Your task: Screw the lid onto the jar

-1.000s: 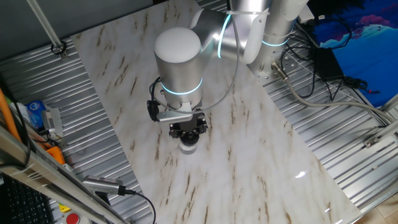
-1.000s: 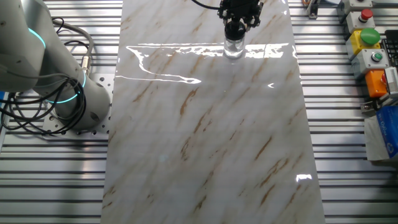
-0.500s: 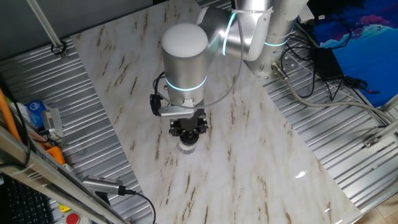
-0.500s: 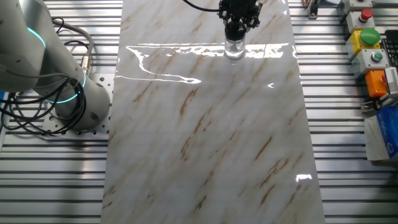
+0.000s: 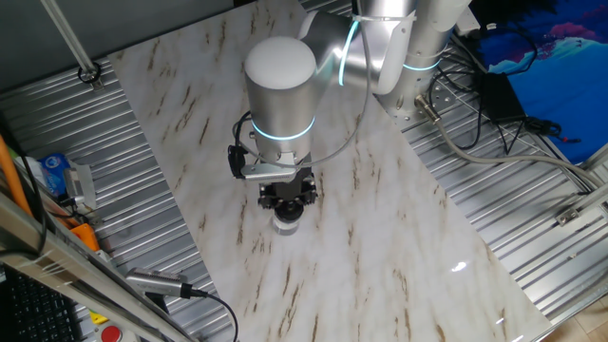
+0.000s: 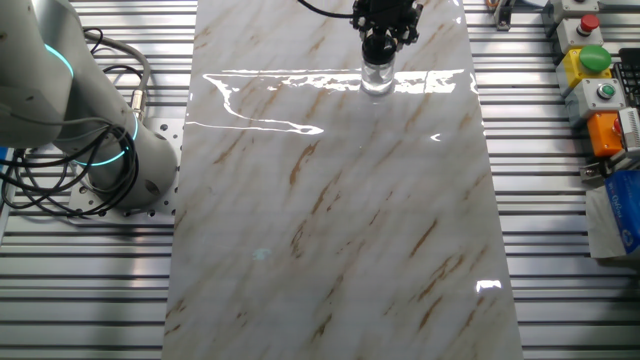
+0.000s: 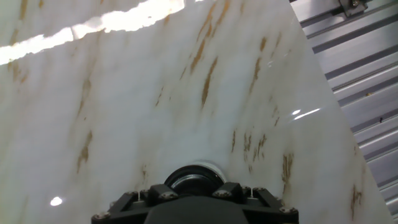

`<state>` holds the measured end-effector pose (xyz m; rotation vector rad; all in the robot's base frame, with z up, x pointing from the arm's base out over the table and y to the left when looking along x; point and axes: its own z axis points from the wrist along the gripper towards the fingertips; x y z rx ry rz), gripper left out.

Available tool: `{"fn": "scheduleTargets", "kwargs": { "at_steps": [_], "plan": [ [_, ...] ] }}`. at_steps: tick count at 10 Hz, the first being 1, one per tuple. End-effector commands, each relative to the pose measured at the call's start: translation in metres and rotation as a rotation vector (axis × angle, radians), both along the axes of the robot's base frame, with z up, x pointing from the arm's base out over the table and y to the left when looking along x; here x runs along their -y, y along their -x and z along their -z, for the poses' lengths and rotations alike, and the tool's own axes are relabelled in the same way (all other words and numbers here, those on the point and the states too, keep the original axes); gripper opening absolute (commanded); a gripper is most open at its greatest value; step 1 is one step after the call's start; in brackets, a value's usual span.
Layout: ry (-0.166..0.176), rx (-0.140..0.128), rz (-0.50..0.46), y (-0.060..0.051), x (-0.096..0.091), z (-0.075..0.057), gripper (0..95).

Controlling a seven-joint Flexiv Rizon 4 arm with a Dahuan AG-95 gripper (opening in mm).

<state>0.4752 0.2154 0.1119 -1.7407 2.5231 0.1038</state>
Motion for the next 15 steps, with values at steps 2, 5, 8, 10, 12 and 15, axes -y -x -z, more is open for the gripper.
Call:
{"fn": "scheduleTargets", "kwargs": {
  "at_steps": [2, 5, 8, 10, 12, 15],
  "plan": [
    [0.003, -0.003, -0.020, -0.0008, -0.0008, 0.0081, 19.0],
    [0.002, -0.002, -0.039, -0.0008, -0.0008, 0.0081, 38.0],
    [-0.003, 0.001, -0.062, -0.0009, -0.0008, 0.0081, 57.0],
    [-0.002, 0.006, -0.075, -0.0009, -0.0008, 0.0081, 57.0],
    [-0.001, 0.006, -0.080, -0.0009, -0.0008, 0.0081, 57.0],
    [-0.002, 0.007, -0.092, -0.0011, -0.0008, 0.0079, 76.0]
  ]
}}
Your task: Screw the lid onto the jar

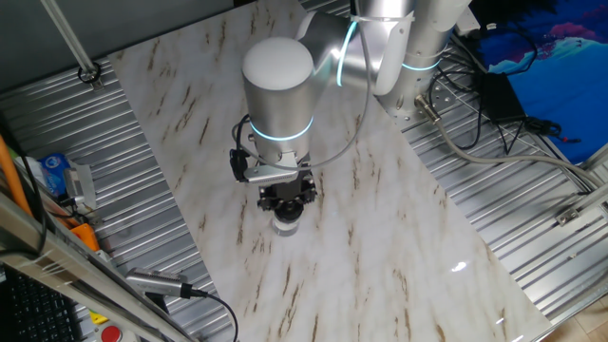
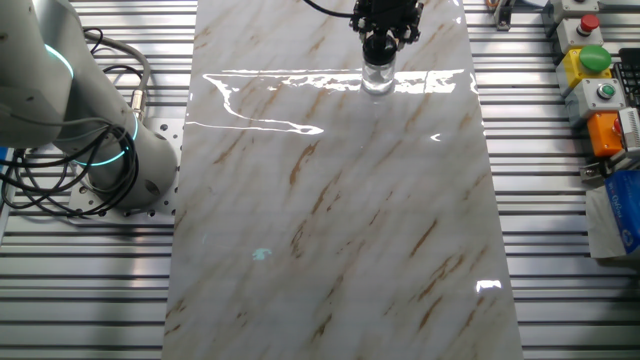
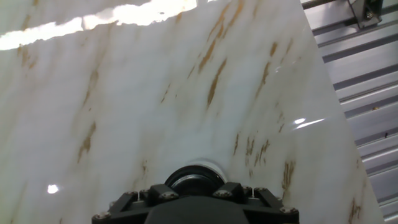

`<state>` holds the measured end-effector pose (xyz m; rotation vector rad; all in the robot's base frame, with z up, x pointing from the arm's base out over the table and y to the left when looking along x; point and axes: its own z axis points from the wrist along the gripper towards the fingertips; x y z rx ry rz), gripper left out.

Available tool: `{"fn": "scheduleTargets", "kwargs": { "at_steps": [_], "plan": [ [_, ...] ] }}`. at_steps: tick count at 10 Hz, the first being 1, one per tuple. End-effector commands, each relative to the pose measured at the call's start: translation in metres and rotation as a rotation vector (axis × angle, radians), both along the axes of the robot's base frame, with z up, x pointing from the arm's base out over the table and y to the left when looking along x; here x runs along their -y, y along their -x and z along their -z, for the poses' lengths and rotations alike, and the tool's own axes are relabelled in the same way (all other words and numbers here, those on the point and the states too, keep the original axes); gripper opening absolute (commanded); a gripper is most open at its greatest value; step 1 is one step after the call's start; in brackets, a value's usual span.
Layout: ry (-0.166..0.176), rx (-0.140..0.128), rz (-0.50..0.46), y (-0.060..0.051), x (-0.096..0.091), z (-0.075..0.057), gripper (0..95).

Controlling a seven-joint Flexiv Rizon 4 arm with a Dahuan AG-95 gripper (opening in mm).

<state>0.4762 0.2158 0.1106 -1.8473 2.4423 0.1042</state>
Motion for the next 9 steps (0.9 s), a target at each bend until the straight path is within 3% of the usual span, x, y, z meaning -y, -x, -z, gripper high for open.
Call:
{"fn": "scheduleTargets", "kwargs": {
  "at_steps": [1, 2, 9],
  "plan": [
    [-0.001, 0.002, -0.006, -0.0001, -0.0004, 0.0066, 76.0],
    [-0.003, 0.006, -0.012, -0.0002, -0.0004, 0.0066, 95.0],
    [-0.007, 0.005, -0.007, 0.0005, -0.0010, 0.0025, 95.0]
  ]
}}
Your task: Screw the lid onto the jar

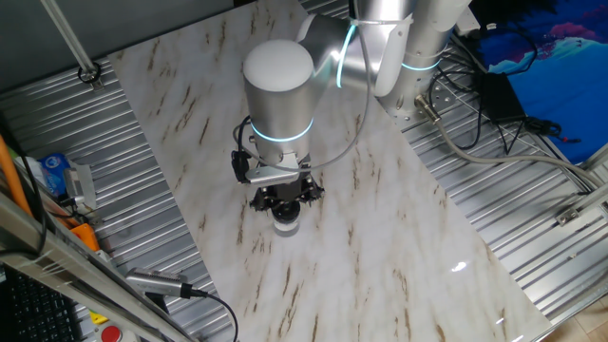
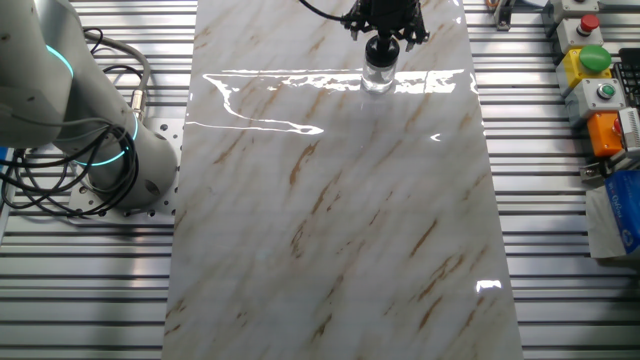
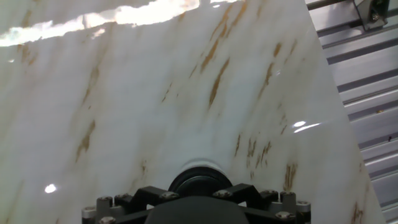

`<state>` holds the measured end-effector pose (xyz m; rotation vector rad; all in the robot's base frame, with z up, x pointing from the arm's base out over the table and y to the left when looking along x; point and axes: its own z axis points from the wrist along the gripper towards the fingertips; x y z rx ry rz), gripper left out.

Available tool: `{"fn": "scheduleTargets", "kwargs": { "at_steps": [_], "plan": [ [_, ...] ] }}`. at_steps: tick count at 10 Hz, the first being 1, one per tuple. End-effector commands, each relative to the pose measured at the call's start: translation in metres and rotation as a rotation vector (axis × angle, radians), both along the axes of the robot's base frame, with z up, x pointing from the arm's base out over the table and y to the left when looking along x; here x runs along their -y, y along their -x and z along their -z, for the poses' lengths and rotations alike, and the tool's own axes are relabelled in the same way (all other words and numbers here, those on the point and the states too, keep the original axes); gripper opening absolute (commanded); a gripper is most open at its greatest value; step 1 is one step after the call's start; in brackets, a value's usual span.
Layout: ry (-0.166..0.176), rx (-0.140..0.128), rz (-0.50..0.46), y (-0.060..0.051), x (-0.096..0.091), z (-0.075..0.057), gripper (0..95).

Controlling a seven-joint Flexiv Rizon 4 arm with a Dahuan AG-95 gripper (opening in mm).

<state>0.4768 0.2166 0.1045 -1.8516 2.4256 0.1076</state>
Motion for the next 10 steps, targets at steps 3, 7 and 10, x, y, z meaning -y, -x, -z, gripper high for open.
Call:
{"fn": "scheduleTargets", "kwargs": {
  "at_steps": [3, 7, 10],
  "plan": [
    [0.009, -0.003, -0.003, 0.001, 0.003, -0.013, 95.0],
    [0.016, -0.014, -0.007, -0.005, 0.011, -0.034, 95.0],
    [0.018, -0.021, -0.006, -0.011, 0.015, -0.050, 95.0]
  ]
}}
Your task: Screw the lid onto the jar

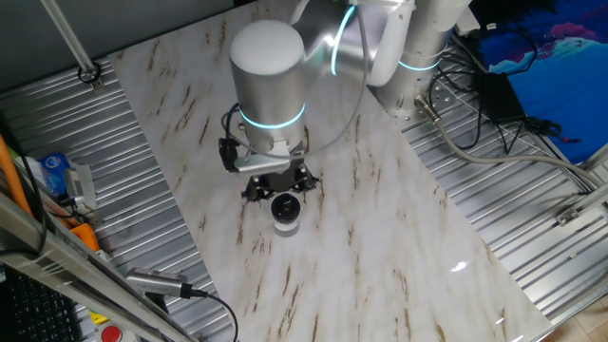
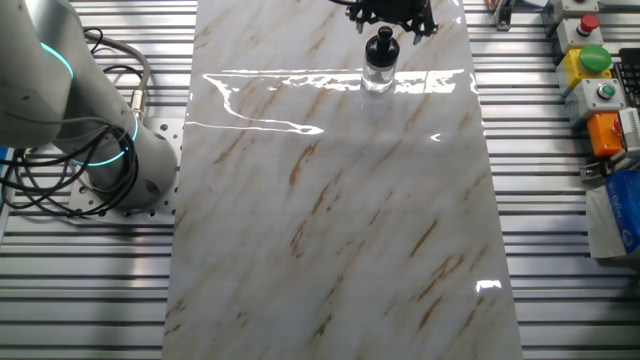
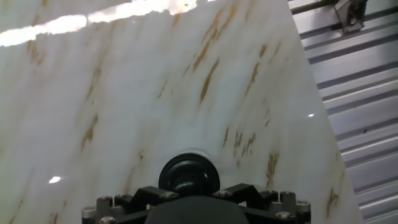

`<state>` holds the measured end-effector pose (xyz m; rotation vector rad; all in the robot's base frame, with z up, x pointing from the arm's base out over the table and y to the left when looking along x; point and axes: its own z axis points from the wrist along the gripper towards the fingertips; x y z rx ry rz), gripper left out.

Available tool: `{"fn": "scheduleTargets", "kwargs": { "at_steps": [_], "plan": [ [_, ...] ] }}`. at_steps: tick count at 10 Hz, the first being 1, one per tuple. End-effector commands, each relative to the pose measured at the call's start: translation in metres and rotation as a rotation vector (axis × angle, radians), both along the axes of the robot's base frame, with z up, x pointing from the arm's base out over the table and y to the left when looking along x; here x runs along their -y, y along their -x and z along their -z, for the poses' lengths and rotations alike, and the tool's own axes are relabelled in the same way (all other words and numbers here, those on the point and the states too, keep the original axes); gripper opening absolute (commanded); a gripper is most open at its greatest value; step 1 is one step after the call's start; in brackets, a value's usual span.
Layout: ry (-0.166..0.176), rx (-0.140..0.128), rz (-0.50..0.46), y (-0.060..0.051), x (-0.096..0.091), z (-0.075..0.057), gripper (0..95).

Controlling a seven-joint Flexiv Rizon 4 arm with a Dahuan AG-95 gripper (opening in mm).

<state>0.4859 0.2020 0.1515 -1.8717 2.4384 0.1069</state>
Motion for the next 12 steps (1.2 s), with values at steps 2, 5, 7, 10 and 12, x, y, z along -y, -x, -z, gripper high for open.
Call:
{"fn": "scheduleTargets", "kwargs": {
  "at_steps": [2, 5, 7, 10, 12],
  "plan": [
    [0.005, -0.008, -0.001, -0.005, 0.001, -0.009, 95.0],
    [0.003, -0.012, 0.003, -0.009, 0.001, -0.013, 95.0],
    [0.004, -0.013, 0.004, -0.010, 0.001, -0.014, 95.0],
    [0.003, -0.015, 0.005, -0.012, 0.000, -0.016, 95.0],
    [0.004, -0.016, 0.003, -0.013, 0.001, -0.018, 95.0]
  ]
}}
